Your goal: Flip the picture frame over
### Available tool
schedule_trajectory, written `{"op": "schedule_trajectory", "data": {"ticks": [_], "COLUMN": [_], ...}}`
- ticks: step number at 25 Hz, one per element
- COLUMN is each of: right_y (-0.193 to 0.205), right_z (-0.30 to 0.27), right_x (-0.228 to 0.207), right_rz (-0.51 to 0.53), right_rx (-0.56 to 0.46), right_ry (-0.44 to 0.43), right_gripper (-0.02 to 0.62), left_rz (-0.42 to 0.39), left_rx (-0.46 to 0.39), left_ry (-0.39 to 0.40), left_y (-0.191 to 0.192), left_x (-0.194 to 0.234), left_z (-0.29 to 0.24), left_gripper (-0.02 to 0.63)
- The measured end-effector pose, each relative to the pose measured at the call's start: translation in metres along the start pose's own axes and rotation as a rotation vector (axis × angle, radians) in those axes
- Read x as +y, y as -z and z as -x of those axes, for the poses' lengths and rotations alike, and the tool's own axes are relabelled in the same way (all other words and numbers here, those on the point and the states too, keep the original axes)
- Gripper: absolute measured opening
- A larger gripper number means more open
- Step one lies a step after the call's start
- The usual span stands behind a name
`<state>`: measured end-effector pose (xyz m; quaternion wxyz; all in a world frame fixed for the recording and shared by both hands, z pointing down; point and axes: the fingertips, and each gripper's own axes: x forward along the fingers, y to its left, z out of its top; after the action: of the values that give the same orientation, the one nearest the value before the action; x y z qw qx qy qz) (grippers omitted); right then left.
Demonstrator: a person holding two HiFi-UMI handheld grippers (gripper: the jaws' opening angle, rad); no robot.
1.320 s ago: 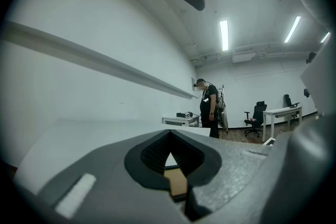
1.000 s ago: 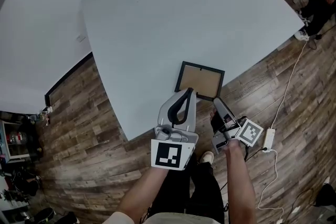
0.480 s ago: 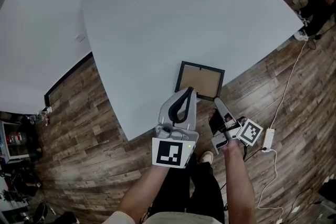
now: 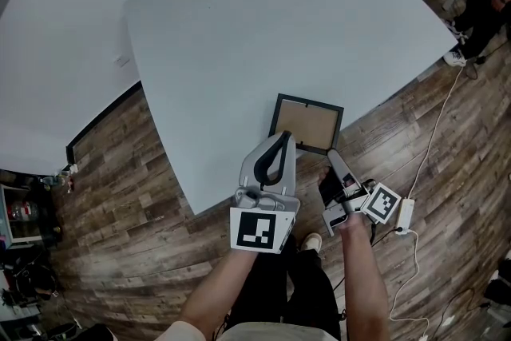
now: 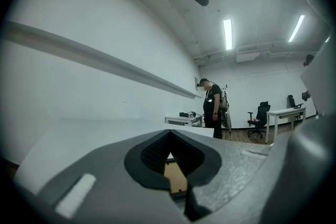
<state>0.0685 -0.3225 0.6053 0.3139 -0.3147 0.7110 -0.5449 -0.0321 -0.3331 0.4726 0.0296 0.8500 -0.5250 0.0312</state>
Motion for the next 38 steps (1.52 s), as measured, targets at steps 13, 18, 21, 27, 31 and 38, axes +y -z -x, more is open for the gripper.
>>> {"op": "schedule_trajectory", "data": {"ticks": [13, 18, 21, 27, 31, 38], "right_y": [-0.045, -0.051, -0.054, -0.053, -0.049, -0.031], "right_z": [0.000, -0.006, -0.004, -0.011, -0.015, -0.025], "right_x": [0.057, 0.082, 0.091, 0.114, 0.126, 0.140], "right_rz": [0.211, 0.389, 0.524, 0.870, 1.142, 1.716], "right_rx": [-0.006, 0.022, 0.042, 0.088, 0.117, 0.243], "right_ry": [-0.001, 0.036, 0.107, 0.190, 0.251, 0.380], "right_gripper": [0.087, 0.087, 0.087, 0.087, 0.087, 0.086], "left_rz": [-0.006, 0.001, -0.005, 0.007, 0.010, 0.014], "left_rx": [-0.038, -0.062, -0.059, -0.104, -0.111, -0.117], "left_ry": [-0.023, -0.035, -0.039, -0.056, -0.064, -0.078], "left_y": [-0.023, -0.032, -0.035, -0.045, -0.048, -0.048], "left_x": [-0.002, -0.001, -0.001, 0.003, 0.005, 0.010], "left_z": [0.004, 0.006, 0.008, 0.012, 0.013, 0.016], "left_gripper": [0.000, 0.000, 0.000, 0.000, 0.000, 0.000]}}
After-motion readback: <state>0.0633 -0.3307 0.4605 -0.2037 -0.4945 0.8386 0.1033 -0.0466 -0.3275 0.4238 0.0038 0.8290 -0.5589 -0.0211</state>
